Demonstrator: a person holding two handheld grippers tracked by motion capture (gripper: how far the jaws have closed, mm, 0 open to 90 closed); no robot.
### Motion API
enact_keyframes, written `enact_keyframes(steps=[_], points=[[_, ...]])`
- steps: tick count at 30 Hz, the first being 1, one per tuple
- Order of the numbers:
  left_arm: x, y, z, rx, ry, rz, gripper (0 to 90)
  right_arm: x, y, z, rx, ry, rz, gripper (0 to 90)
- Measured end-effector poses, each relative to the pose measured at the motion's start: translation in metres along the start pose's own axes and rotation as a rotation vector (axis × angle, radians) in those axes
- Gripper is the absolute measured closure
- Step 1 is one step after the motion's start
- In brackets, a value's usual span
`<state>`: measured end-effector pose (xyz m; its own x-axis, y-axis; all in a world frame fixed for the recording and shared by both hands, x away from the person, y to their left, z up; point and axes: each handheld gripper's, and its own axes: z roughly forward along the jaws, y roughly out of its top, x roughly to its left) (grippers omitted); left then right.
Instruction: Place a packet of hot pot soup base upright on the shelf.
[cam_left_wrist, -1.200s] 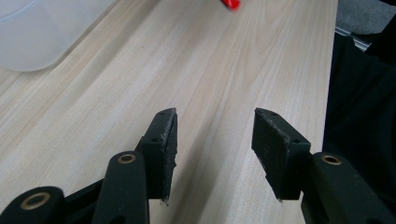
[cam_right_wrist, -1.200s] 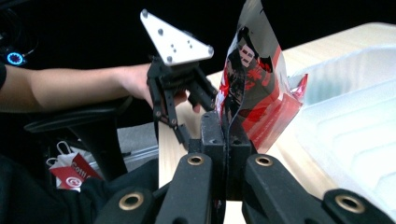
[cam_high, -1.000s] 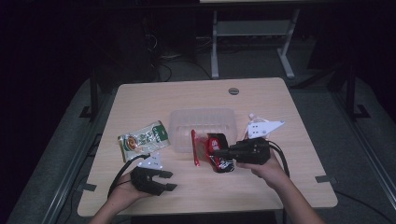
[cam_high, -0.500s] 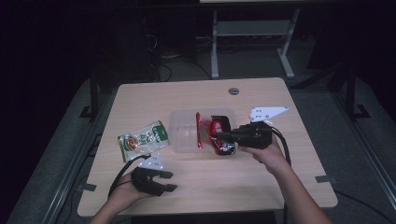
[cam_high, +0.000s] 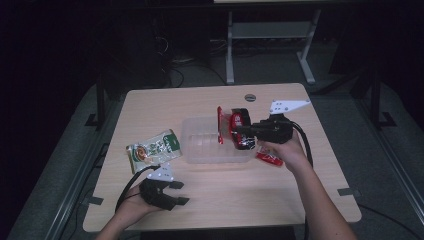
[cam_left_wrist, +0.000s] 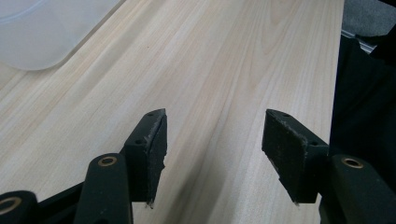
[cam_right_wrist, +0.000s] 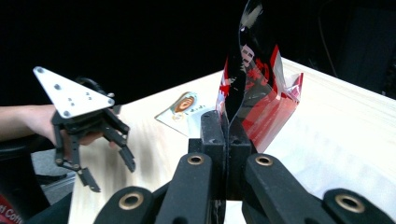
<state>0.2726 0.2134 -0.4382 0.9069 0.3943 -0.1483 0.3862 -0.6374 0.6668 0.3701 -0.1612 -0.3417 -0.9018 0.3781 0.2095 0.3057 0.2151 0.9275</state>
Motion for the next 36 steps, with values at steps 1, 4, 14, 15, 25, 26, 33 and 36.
enact_keyframes(steps=[1,4,14,15,25,26,33,36], points=[[0.000,0.000,0.000,0.001,0.002,0.003,39.8,-0.001,-0.001,-0.001,0.004,-0.007,0.005,90.0],[0.000,0.000,0.000,-0.001,0.002,-0.002,39.6,-0.002,-0.003,-0.003,0.012,-0.021,0.011,90.0],[0.000,0.000,0.001,0.002,0.000,-0.002,39.4,-0.011,-0.020,-0.007,0.044,-0.056,0.043,90.0],[0.000,-0.001,0.001,0.003,-0.001,-0.001,39.3,-0.012,-0.021,-0.007,0.052,-0.055,0.047,90.0],[0.000,-0.001,0.001,0.011,-0.006,0.001,39.3,-0.012,-0.025,0.002,0.059,-0.050,0.059,89.9],[0.000,-0.001,0.002,0.013,-0.008,0.001,39.3,-0.012,-0.025,0.003,0.062,-0.051,0.061,89.8],[-0.001,-0.001,0.003,0.021,-0.012,0.002,38.8,-0.013,-0.024,0.009,0.062,-0.063,0.070,89.7],[-0.002,-0.001,0.004,0.015,-0.015,-0.007,38.7,-0.014,-0.024,0.011,0.060,-0.070,0.077,89.5]])
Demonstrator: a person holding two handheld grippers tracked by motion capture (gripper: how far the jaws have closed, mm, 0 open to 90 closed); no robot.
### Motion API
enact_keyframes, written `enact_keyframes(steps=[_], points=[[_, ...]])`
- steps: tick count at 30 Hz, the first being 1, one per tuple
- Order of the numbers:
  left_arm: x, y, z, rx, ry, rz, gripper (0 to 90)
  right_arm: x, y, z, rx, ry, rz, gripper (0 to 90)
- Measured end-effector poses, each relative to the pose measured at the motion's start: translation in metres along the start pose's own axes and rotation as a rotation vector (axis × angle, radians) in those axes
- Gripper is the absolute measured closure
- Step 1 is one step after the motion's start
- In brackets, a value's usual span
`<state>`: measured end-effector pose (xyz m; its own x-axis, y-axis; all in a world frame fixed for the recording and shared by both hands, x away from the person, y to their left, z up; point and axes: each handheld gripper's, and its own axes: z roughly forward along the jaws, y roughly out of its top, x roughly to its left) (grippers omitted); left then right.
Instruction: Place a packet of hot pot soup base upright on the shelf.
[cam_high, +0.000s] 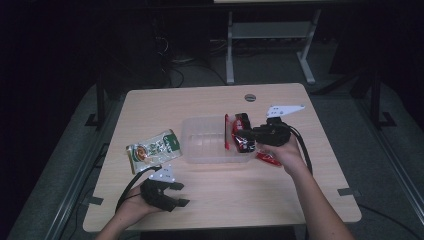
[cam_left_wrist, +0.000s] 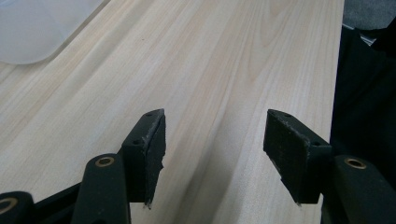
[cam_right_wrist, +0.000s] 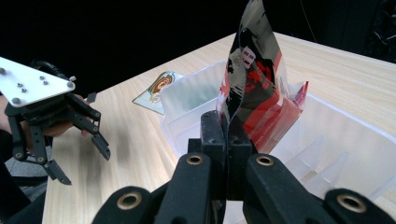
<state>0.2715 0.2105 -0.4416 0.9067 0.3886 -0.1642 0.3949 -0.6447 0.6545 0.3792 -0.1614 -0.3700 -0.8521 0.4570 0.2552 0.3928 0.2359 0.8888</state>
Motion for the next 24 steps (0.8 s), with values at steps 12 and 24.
enact_keyframes(steps=[12,24], points=[[-0.0005,0.0002,0.0009,0.010,-0.005,0.008,38.3,-0.0028,-0.0011,0.0090,0.006,-0.027,0.020,81.4],[-0.0005,0.0001,0.0008,0.012,-0.004,0.005,38.3,-0.0007,-0.0009,0.0063,0.015,-0.052,0.015,63.4]])
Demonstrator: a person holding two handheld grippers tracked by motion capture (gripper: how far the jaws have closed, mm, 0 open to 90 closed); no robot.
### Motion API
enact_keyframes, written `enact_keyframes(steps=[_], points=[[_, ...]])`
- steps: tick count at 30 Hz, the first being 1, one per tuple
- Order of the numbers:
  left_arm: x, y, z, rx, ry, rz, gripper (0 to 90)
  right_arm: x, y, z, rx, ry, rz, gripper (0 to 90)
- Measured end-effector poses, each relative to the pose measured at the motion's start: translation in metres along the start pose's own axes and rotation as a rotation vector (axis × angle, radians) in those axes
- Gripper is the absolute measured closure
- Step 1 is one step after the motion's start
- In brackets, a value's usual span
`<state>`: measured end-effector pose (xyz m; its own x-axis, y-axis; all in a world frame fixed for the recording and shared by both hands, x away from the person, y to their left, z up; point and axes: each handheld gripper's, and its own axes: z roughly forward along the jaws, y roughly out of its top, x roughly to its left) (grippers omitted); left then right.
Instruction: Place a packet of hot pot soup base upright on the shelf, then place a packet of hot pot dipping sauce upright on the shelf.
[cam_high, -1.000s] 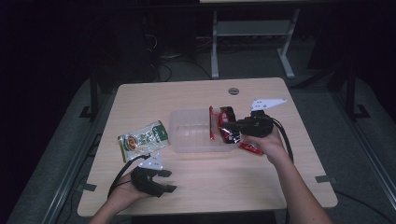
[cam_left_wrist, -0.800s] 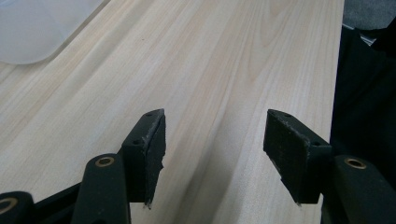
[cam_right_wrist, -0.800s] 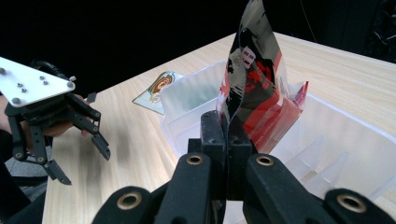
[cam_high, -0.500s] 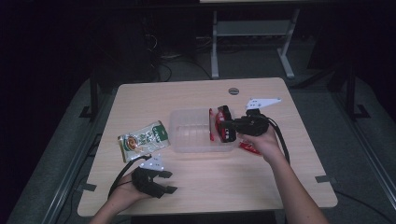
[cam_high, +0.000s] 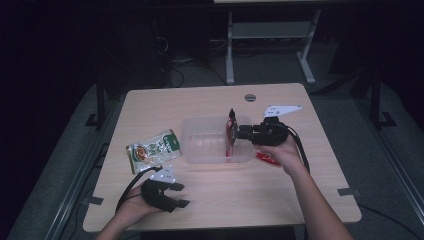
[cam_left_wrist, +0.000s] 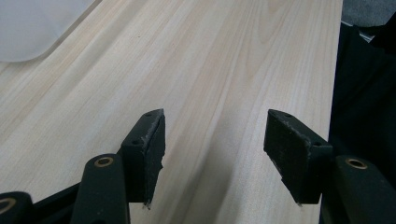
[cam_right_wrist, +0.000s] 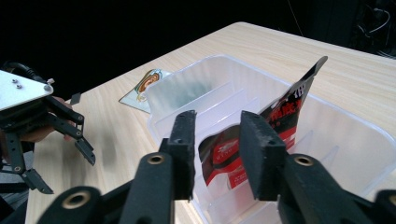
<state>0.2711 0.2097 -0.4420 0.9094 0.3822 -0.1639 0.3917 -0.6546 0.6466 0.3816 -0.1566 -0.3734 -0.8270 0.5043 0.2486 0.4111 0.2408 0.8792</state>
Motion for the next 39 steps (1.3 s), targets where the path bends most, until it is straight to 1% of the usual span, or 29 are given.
enact_keyframes(steps=[2,5,7,10,15,21,23,25,28,30,31,34,35,36,39], points=[[0.000,0.000,0.000,0.000,0.001,0.001,38.3,0.001,0.000,-0.001,0.000,-0.007,-0.001,56.7],[0.001,0.000,-0.001,-0.002,0.002,-0.001,38.3,0.004,0.000,-0.003,0.010,-0.013,0.001,50.3],[0.001,0.000,-0.001,-0.004,0.002,-0.001,38.3,0.005,-0.001,-0.004,0.022,-0.008,0.002,46.8],[0.001,0.000,-0.001,0.001,0.001,0.002,38.2,0.006,-0.003,-0.005,0.038,-0.011,0.004,42.1],[0.001,-0.001,-0.001,-0.001,0.001,0.004,38.1,0.009,-0.007,-0.008,0.063,-0.020,0.001,37.0],[0.002,-0.001,-0.001,0.000,0.002,0.006,38.2,0.014,-0.014,-0.014,0.093,-0.041,-0.019,33.9],[0.002,-0.001,-0.001,0.000,0.004,0.005,38.1,0.016,-0.016,-0.017,0.118,-0.054,-0.028,32.7],[0.001,-0.001,-0.002,0.004,0.005,0.009,38.1,0.017,-0.017,-0.022,0.125,-0.058,-0.042,32.6],[0.001,-0.001,-0.002,0.003,0.004,0.009,38.1,0.016,-0.018,-0.030,0.123,-0.054,-0.048,32.3],[0.001,-0.001,-0.002,0.000,0.002,0.007,38.1,0.012,-0.019,-0.037,0.121,-0.065,-0.037,32.3],[0.001,-0.001,-0.002,-0.001,0.001,0.008,38.1,0.009,-0.019,-0.041,0.121,-0.078,-0.042,32.7],[0.001,-0.001,-0.002,0.002,0.001,0.012,38.0,0.002,-0.022,-0.051,0.122,-0.097,-0.036,36.2],[0.001,-0.001,-0.002,0.002,0.001,0.011,38.0,-0.001,-0.023,-0.054,0.123,-0.111,-0.035,37.7],[0.001,-0.001,-0.002,0.003,0.003,0.011,37.7,-0.005,-0.024,-0.057,0.124,-0.123,-0.028,41.3],[0.001,-0.002,-0.002,-0.001,0.006,0.006,36.5,-0.014,-0.027,-0.065,0.126,-0.153,-0.007,56.0]])
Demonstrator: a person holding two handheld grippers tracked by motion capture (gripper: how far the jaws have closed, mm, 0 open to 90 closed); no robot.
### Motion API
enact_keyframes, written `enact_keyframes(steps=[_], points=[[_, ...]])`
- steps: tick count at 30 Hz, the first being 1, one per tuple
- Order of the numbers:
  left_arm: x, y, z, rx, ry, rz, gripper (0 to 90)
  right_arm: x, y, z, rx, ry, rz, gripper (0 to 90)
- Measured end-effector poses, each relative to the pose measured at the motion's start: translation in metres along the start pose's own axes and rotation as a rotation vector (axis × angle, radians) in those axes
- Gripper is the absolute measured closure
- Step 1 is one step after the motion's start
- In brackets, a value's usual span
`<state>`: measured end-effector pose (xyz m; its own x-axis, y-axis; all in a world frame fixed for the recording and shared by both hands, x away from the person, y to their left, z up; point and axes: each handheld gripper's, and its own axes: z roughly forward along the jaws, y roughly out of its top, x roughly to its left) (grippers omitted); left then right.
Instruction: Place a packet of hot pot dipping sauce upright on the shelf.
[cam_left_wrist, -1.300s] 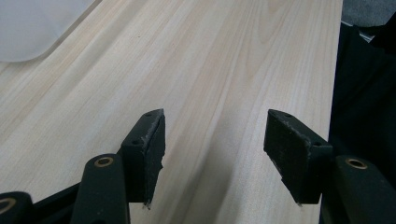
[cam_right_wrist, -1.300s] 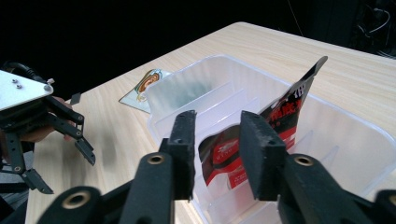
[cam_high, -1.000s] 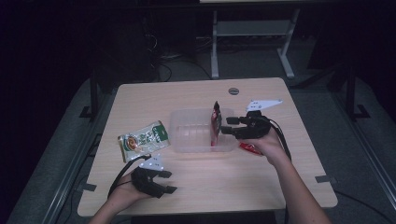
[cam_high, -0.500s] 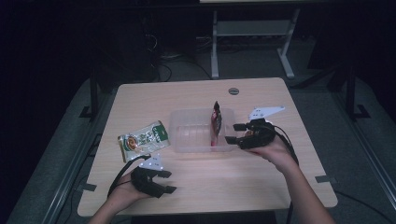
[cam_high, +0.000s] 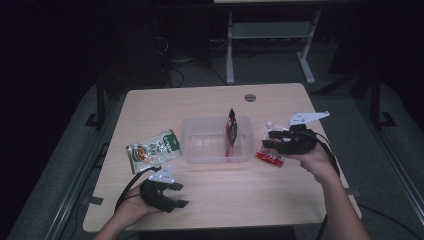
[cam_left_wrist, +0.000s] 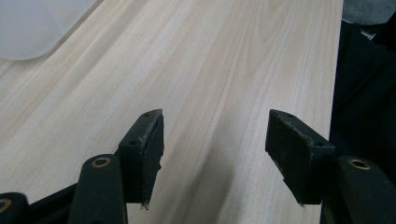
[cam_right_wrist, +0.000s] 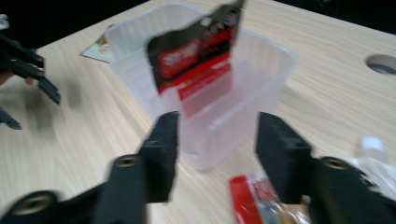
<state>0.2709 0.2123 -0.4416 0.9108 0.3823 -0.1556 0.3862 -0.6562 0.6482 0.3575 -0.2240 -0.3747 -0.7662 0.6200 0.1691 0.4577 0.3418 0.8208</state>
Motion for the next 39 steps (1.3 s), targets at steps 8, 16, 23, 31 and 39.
enact_keyframes(steps=[8,16,23,31,39], points=[[0.000,0.003,0.004,0.001,0.003,-0.002,34.7,-0.026,-0.020,0.005,0.068,-0.121,0.022,88.1],[-0.001,0.003,0.006,0.011,-0.002,0.002,34.5,-0.044,-0.028,0.027,0.120,-0.159,0.043,89.9],[-0.001,0.003,0.007,0.013,-0.004,0.001,34.5,-0.056,-0.042,0.046,0.199,-0.212,0.062,89.9],[-0.001,0.003,0.009,0.023,-0.005,0.001,34.5,-0.057,-0.050,0.059,0.256,-0.246,0.042,90.0],[-0.003,0.004,0.010,0.029,-0.007,0.004,34.5,-0.052,-0.049,0.067,0.310,-0.281,0.008,90.0]])
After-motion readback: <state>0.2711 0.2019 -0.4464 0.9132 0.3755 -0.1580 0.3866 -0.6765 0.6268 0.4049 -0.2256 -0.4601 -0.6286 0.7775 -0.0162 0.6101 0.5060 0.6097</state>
